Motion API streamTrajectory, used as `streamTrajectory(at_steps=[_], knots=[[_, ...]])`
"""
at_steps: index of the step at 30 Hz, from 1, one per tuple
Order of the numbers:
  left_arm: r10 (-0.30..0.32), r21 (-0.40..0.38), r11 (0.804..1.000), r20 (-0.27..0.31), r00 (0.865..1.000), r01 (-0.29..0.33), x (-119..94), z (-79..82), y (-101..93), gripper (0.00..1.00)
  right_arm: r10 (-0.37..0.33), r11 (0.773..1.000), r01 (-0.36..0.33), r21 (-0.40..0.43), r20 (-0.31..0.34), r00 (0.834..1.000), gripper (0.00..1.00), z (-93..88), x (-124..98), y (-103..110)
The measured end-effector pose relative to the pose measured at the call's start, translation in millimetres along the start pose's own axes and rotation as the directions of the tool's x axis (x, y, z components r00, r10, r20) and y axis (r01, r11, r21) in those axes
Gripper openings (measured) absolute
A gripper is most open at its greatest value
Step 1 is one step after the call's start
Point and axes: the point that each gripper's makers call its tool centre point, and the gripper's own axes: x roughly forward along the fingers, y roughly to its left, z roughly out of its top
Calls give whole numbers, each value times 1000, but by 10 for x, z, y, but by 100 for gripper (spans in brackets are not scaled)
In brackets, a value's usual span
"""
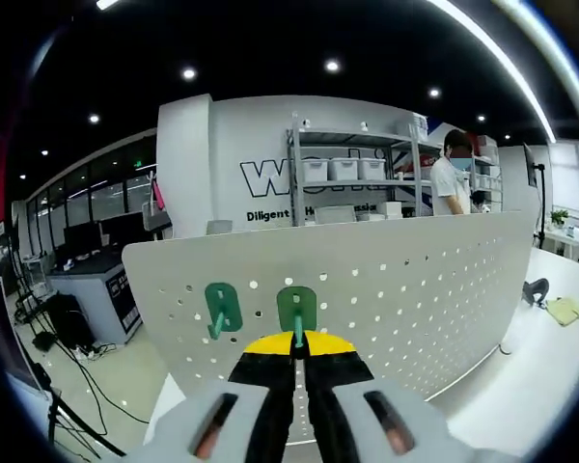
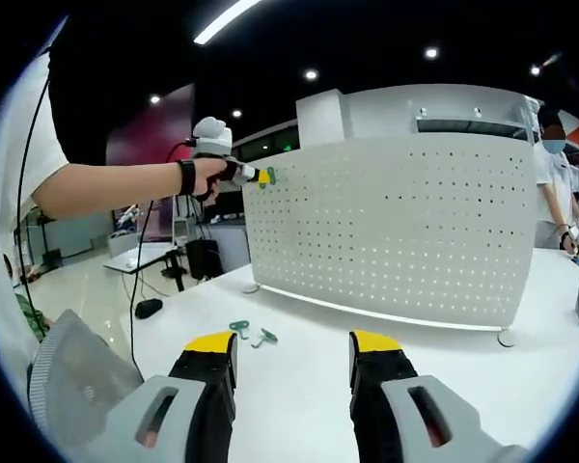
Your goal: Insert the hook assembly into the mounting plate slot until the hook locks in place.
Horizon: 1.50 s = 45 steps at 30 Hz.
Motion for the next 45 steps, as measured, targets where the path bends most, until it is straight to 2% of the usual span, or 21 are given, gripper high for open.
streamTrajectory(at_steps=[12, 15, 23, 29, 33, 36, 42, 45], knots=[[3, 32, 999, -20, 1000, -2, 142, 47, 66, 2, -17, 1000, 17, 6, -1, 1000, 47, -12, 4, -36], [-4, 13, 1000, -44, 999, 4, 172, -11, 71, 2, -21, 1000, 20, 13, 9, 1000, 47, 3, -1, -43], [-7, -3, 1000, -19, 1000, 7, 156, 65, 54, 3, -15, 1000, 15, 6, -1, 1000, 46, -11, 21, -35], [-1, -7, 1000, -21, 1000, 1, 180, 56, 60, 3, -9, 1000, 9, 6, -3, 1000, 46, -15, 32, -29], [2, 8, 1000, -12, 1000, -2, 194, 79, 60, 3, -10, 1000, 10, 10, -4, 1000, 46, -18, 31, -43], [0, 39, 999, 24, 1000, -1, 221, 156, 56, 5, -6, 1000, 6, 15, 3, 1000, 46, 3, 34, -42], [3, 39, 999, 12, 1000, -3, 227, 154, 52, 6, -5, 1000, 5, 9, 2, 1000, 46, 23, 44, -53], [-1, 55, 998, 29, 1000, -1, 213, 187, 40, 7, 2, 1000, -2, 2, 1, 1000, 46, 30, 51, -37]])
